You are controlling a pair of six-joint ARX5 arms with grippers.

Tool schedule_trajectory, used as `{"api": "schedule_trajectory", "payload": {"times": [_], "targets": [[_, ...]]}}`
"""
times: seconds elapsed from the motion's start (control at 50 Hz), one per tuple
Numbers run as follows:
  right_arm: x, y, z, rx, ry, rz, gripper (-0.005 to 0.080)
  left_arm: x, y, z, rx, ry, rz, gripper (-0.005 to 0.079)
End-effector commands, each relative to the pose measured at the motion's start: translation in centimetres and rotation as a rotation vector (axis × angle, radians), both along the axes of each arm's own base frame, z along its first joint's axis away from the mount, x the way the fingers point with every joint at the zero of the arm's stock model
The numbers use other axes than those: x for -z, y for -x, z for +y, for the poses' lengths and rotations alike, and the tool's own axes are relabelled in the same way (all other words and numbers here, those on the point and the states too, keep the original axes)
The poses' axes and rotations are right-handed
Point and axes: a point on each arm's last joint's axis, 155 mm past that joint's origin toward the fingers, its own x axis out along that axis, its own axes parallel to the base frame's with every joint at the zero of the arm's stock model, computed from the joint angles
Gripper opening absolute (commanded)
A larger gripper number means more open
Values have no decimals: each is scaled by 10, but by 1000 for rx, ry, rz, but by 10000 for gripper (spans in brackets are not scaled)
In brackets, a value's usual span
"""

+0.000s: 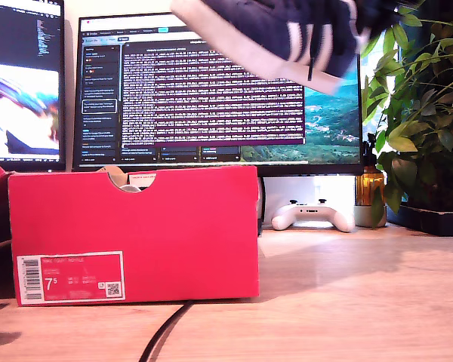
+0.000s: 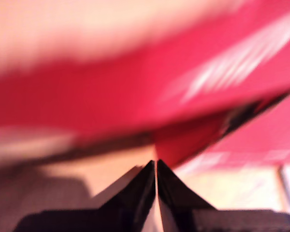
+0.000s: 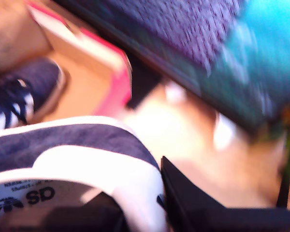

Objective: Pack the blue shoes by picking the first shoe and placing it inside the red shoebox, left side, then picking and rotating the second shoe and placing it in the shoebox

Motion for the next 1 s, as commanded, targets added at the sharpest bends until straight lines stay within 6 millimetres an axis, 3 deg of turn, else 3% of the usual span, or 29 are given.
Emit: {"api": "schedule_trajectory", "payload": {"times": [0.0, 0.28, 0.7, 0.82, 0.98], "targets": [[-31, -5, 12, -18, -38, -97, -11, 1, 2, 0, 6, -1, -18, -21], [-35, -35, 45, -81, 101, -274, -11, -27, -9, -4, 6, 33, -134, -21], [-38, -65, 103, -207, 276, -525, -11, -40, -13, -5, -1, 63, -175, -21], [-31, -67, 114, -250, 325, -553, -11, -40, -13, -5, -6, 74, -168, -21], [-8, -68, 126, -307, 387, -533, -11, -40, -13, -5, -6, 74, -168, -21]]}}
